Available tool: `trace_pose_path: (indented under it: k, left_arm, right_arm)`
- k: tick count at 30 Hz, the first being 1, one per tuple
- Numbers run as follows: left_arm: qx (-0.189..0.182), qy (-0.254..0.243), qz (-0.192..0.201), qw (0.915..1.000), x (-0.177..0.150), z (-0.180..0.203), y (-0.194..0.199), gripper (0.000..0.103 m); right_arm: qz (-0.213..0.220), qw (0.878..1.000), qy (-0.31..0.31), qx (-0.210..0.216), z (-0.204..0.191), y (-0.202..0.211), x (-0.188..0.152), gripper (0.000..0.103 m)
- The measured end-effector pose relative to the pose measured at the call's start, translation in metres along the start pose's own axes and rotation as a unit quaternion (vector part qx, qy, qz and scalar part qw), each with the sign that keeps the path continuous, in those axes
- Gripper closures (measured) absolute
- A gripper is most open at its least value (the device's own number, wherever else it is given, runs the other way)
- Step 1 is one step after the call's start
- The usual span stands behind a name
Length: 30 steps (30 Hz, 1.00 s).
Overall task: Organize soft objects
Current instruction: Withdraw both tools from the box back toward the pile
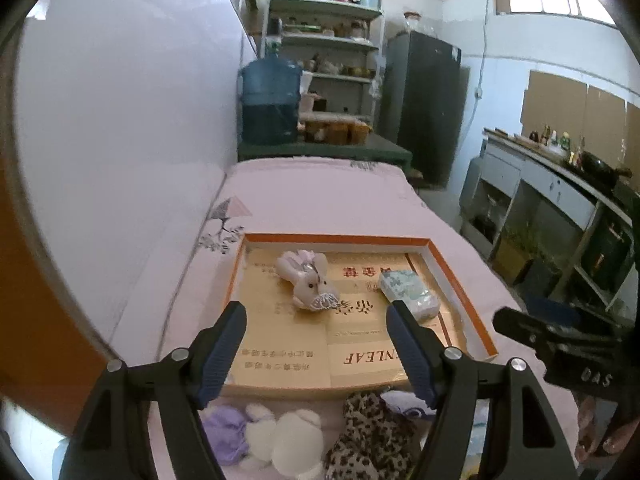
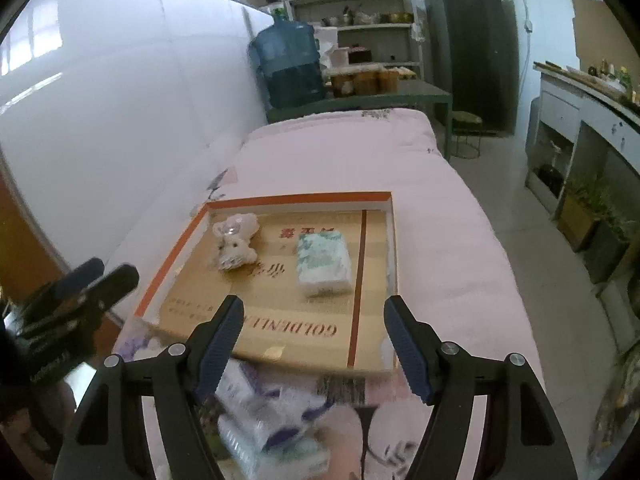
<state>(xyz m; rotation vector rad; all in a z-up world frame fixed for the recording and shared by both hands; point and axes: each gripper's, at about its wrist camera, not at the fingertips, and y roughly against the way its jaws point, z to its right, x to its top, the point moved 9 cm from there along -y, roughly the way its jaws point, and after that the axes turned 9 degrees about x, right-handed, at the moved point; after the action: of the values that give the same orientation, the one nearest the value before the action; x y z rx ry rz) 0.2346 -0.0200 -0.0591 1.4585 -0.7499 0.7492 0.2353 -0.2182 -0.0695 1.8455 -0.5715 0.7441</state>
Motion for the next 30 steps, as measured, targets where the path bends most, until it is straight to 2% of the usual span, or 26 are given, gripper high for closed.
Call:
trace_pose_path:
  k: [8,15,21,30]
  left_arm:
    - [-0.01,-0.003,0.026,0.9996,-0.001,-0.001,0.042,0.036]
    - [-0.027,-0.002,0.014,0.9995,-0.016,0.002,0.065,0.036]
    - [-0.015,-0.001,0.007,0.9999,-0.031,-0.002,0.082,0.038]
    - [-0.022,-0.006,0.003,0.9997,-0.047,0.002,0.101,0.039]
  right_arm:
    - [0.026,1.0,0.009,0.007,-0.017,0.049,-0.017,0.029]
    - [0.031,0.999,0.014,0.015,-0.028,0.078,-0.037,0.029]
    - [0.034,0.999,0.019,0.016,-0.036,0.094,-0.053,0.029]
    - [0.038,0.999,0.028,0.018,-0.047,0.111,-0.069,0.029]
